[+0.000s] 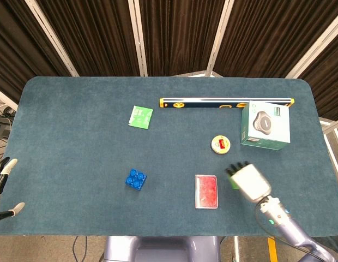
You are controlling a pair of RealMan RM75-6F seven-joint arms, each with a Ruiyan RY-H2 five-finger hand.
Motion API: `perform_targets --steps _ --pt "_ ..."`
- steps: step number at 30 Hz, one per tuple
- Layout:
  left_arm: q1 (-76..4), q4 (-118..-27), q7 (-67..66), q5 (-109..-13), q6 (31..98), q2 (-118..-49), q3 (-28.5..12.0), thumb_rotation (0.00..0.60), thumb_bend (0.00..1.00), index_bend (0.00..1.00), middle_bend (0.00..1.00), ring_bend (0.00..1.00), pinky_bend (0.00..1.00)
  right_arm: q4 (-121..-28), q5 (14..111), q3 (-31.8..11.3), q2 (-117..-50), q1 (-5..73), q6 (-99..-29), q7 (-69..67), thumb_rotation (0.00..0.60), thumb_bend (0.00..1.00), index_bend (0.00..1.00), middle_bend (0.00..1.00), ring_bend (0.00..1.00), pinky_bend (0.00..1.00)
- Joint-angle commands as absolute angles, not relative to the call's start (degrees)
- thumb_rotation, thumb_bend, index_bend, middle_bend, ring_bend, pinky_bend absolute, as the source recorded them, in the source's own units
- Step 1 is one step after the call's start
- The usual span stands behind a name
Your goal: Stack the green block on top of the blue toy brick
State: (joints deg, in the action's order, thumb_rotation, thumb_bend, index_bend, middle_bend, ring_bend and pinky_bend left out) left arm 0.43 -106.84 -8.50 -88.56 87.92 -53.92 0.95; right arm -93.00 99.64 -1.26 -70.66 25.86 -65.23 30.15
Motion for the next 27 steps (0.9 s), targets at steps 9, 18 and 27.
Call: perform_targets --steps 9,18,27 --pt "0.1 -106.6 -10.1 -87.3 87.8 -55.0 0.1 0.6 0.0 0.0 0.0 0.0 0.0 -104.9 102.1 -7.9 -73.1 42.6 -46.3 40.2 0.6 0.45 0.44 0.53 0.43 0.58" --pt "-1.2 -106.1 -11.6 -81.6 85.4 -55.7 -1.9 0.6 0.0 0.0 0.0 0.0 0.0 -98.4 96.8 -14.8 -84.4 55.1 -34.2 42.8 0.6 0.58 0.45 0.54 0.43 0.58" --pt "-1.6 -105.3 -10.7 -77.3 84.2 -55.4 -3.1 0.6 0.0 0.0 0.0 0.0 0.0 -85.6 94.5 -16.0 -94.5 62.7 -30.7 40.0 0.6 0.63 0.45 0.54 0.43 0.58"
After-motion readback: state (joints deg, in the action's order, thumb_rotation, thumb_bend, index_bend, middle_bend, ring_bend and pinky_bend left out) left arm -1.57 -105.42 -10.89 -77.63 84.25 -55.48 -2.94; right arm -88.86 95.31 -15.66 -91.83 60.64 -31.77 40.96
